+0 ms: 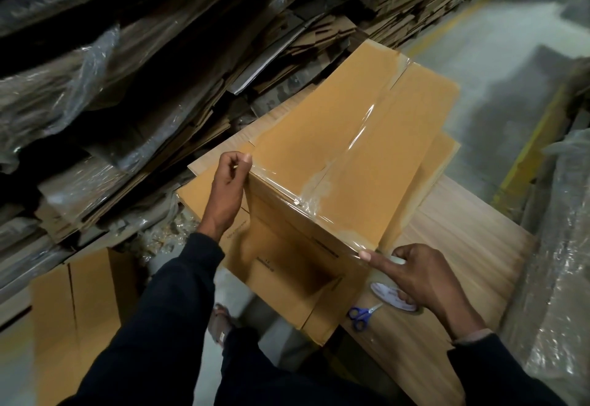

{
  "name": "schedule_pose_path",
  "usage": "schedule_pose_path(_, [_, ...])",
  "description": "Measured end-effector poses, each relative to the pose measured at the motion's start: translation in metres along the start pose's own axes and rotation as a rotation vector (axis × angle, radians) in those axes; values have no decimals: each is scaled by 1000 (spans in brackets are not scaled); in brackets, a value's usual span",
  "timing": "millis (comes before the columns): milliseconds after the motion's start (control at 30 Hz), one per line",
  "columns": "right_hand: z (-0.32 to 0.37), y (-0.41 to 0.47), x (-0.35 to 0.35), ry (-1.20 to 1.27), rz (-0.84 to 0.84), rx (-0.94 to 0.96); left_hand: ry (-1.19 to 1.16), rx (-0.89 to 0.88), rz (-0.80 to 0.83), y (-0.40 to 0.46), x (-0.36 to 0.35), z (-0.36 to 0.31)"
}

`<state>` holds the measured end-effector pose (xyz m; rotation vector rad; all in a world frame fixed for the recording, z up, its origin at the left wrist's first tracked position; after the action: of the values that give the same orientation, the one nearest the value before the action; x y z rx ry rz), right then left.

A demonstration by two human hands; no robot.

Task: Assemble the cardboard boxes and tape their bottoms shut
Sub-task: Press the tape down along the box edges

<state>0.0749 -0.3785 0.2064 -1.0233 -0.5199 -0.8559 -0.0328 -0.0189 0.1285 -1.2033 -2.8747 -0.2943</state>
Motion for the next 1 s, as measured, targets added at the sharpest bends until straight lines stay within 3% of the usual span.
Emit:
schedule_pose_path(100, [-1, 2, -1, 2, 12, 4, -12, 24, 73, -12, -13, 4])
schedule_pose_path(300, [2, 4, -1, -20, 35, 23, -80, 35, -176, -15, -37, 6])
schedule_pose_path(467, [8, 7, -1, -41, 8, 38, -55, 134, -129, -15, -32, 11])
schedule_pose_path(533, [10, 7, -1, -32, 9, 45, 16, 60, -78, -13, -24, 2])
schedule_pose_path(600, [11, 8, -3, -19, 15, 39, 229, -67, -128, -13, -13, -12])
schedule_pose_path(667, [14, 8, -4, -19, 23, 43, 524, -333, -139, -18, -15, -38])
schedule_pose_path(767, [13, 8, -4, -4, 24, 52, 742, -761, 185, -37, -42, -58])
schedule_pose_path(833, [12, 8, -4, 1, 18, 55, 773, -828, 364, -47, -50, -48])
schedule_pose_path(1000, [11, 9, -5, 26, 7, 54, 855, -839, 417, -41, -48, -40])
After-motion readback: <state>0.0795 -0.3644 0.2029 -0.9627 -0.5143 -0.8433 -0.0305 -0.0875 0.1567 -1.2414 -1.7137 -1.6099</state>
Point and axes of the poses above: each hand's wrist, its own y-axis towards the middle knuckle, its own x-axis out of the back of the hand, z = x × y, the point moved 5 cm from there along y, towards the middle knuckle, and after that the axes turned 9 degrees about -x, right-handed, at the moved point
